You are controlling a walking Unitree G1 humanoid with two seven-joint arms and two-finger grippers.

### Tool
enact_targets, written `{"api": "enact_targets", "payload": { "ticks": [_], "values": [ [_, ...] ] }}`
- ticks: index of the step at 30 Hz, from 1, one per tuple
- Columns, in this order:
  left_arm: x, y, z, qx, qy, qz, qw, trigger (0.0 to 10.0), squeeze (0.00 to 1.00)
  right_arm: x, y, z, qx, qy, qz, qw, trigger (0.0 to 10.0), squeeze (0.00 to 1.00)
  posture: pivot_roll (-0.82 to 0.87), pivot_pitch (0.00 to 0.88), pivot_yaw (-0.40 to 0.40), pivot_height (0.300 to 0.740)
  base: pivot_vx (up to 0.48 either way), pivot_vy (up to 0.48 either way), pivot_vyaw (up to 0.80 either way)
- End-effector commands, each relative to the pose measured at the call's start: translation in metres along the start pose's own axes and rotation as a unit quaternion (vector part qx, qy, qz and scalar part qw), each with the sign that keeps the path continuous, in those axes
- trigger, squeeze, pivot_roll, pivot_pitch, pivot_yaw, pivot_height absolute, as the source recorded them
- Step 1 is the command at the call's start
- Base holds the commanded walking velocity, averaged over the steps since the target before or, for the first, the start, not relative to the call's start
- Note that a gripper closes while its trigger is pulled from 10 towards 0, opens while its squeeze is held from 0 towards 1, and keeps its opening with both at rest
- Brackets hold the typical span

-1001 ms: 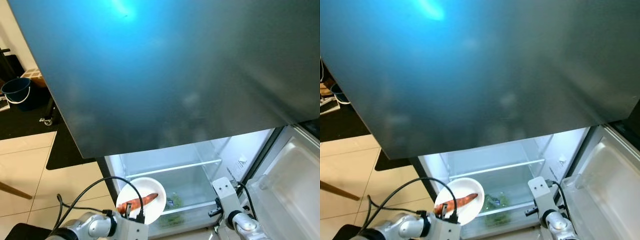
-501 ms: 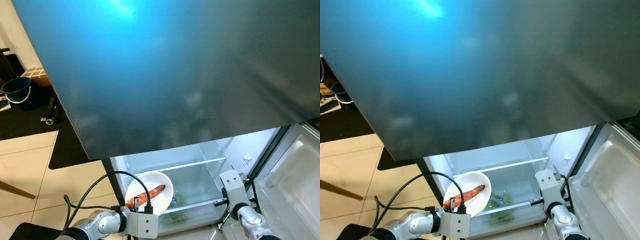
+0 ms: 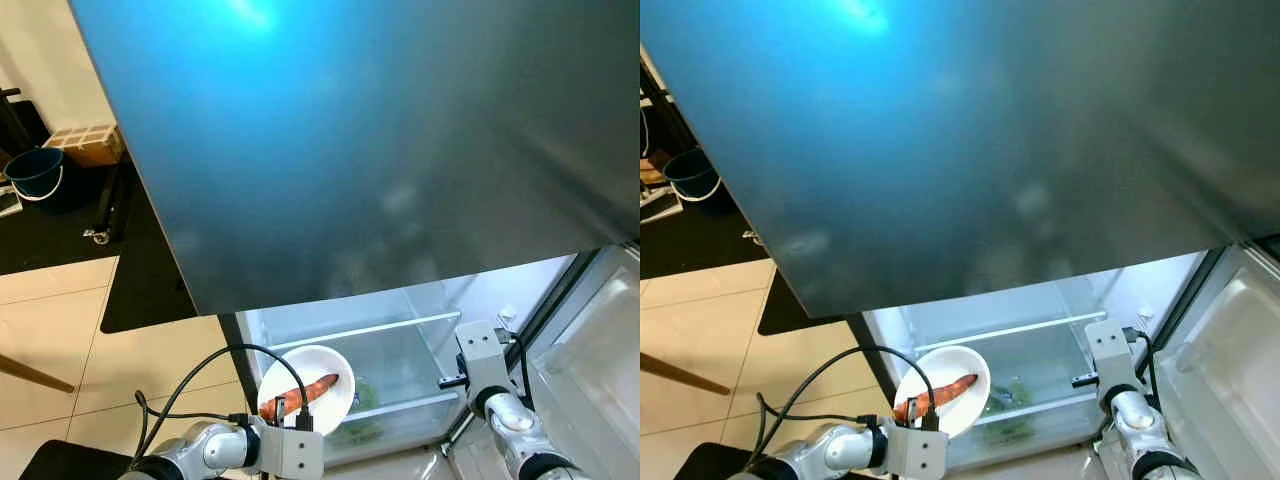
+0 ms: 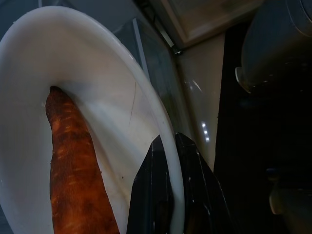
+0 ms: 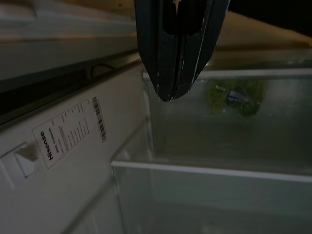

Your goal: Restocking fridge

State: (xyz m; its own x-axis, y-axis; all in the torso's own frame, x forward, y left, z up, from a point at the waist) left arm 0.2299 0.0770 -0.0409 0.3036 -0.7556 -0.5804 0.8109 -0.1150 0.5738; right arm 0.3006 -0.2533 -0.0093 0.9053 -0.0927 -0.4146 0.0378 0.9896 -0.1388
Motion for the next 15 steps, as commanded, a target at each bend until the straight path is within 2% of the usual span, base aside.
{"api": "enact_targets", "payload": {
  "ticks": [1, 15],
  "values": [
    [-0.0018, -0.0021, -0.0032, -0.011, 0.008, 0.001, 1.000, 10.0, 0.00, 0.0024, -0.0034, 0.0134, 0.001, -0.029, -0.006, 1.000, 10.0, 0.00, -0.13, 0.000, 0.061, 0.665, 0.000, 0.000, 0.00],
    [0.0018, -0.0003, 0.0017, -0.005, -0.001, -0.001, 1.000, 10.0, 0.00, 0.0032, -0.0044, 0.0138, -0.001, -0.026, -0.013, 1.000, 10.0, 0.00, -0.13, 0.000, 0.066, 0.660, 0.000, 0.000, 0.00]
  ]
}}
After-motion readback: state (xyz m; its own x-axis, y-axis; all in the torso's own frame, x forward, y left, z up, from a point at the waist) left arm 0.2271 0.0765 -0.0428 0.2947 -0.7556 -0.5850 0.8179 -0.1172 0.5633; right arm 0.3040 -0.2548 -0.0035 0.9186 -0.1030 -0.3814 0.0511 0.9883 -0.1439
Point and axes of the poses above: a point about 5 cm out from each wrist's last joint towards the gripper, its own x axis pointing out of the wrist towards the gripper, its own z axis along the axis of the wrist's last joint, y = z × x, the point moved 3 cm from there along x, pointing out of the wrist towards the gripper, and after that the axes turned 10 degrees about x, right-handed, at the moved point
